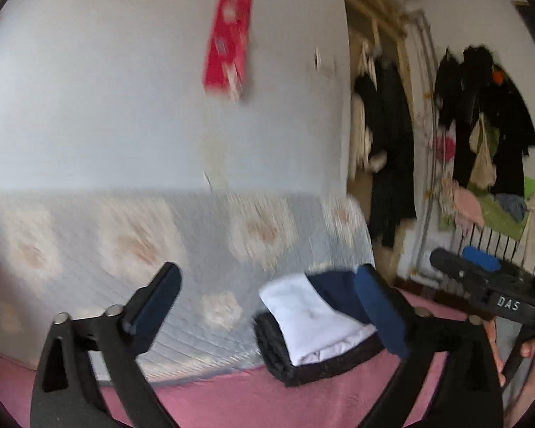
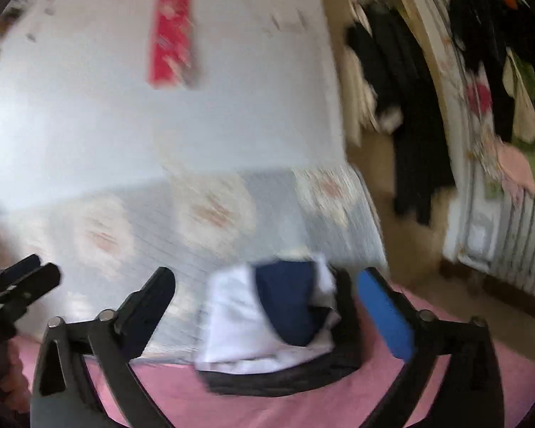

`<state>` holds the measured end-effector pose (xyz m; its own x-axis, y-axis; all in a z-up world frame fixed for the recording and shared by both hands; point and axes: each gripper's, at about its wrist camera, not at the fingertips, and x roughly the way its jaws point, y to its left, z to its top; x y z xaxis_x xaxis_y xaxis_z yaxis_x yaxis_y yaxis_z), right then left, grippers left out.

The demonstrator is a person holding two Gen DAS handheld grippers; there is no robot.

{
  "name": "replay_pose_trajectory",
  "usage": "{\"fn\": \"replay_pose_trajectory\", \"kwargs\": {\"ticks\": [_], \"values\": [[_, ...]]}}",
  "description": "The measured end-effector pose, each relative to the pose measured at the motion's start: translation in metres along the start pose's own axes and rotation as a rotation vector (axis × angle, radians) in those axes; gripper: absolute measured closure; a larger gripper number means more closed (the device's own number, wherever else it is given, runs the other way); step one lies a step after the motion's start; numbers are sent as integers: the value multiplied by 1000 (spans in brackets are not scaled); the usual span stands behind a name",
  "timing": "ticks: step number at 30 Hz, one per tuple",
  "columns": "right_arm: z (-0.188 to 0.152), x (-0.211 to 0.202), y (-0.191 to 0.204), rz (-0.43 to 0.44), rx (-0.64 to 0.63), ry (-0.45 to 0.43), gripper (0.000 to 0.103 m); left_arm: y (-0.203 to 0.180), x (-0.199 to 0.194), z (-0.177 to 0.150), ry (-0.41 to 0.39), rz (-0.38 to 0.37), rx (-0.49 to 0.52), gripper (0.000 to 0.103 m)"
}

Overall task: Fold large clothes
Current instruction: 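Open both grippers and release the bundle on the black jacket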

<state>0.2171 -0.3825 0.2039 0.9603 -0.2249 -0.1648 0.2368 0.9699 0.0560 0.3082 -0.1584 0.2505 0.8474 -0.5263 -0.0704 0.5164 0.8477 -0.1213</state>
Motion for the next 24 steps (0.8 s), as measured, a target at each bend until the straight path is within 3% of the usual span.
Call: {"fn": "replay_pose_trajectory", "kwargs": {"ticks": [4,7,9,11,14,16,19,21,24], "values": [[27,-73,38,94,-11,-19,0,9,-95,38,-91,40,5,0],[27,-126,59,57,-51,-119,0,15,-154,42,-151,115,29,0],[16,-148,69,25,-56,-142,0,18,-173,35,-110,160,68,0],[2,-154,76,17,-63,-111,0,21,-176,21,12,183,102,0],[-31,-159,84,33,-82,-86,0,31,-188,-19,-17,206,133,0],[-56,-159,87,26,-79,-77,0,39,-179,-47,10,195,162,0],[-90,-144,90,21,-82,-49,0,60,-168,-92,-37,136,115,0],[-113,-127,94,-5,-98,-24,0,69,-159,-114,-63,151,104,0],[-145,-96,92,-30,-68,61,0,81,-130,-149,15,185,87,0]]}}
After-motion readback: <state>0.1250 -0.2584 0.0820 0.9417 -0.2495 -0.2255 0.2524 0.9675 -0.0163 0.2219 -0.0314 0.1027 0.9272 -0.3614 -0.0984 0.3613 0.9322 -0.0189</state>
